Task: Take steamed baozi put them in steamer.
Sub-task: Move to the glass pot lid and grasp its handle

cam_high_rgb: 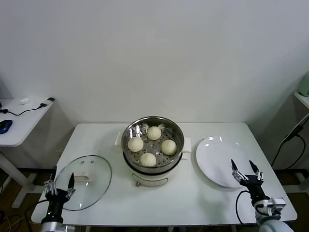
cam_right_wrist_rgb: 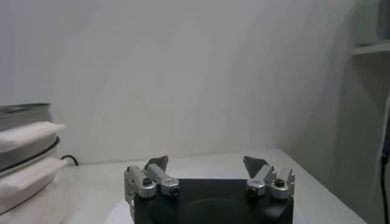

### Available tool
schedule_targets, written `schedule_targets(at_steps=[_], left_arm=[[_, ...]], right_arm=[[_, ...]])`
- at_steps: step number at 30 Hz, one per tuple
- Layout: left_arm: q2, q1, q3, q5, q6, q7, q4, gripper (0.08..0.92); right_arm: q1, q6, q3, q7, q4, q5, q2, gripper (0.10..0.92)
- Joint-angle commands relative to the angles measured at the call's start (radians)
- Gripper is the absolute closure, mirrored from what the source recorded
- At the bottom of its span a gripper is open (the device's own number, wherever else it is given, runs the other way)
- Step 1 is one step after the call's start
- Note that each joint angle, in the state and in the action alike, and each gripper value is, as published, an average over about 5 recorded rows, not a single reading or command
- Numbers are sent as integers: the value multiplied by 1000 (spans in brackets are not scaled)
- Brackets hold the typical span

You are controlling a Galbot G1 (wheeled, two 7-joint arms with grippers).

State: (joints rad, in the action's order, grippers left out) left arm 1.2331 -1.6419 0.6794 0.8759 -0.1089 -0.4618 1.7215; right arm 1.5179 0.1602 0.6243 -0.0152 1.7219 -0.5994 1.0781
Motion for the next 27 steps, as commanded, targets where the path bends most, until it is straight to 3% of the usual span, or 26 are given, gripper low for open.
schedule_targets(at_steps=[1,9,27], left_arm=[[-41,51,-16,395,19,-136,-216,177],[-8,129,-26,434,31,-131,-289,177],[5,254,-57,418,87,-36,-325,177]], right_arm=[[66,23,51,17,17,31,69,203],[59,24,55,17,21,37,73,203],[65,32,72,11,21,48,85,203]])
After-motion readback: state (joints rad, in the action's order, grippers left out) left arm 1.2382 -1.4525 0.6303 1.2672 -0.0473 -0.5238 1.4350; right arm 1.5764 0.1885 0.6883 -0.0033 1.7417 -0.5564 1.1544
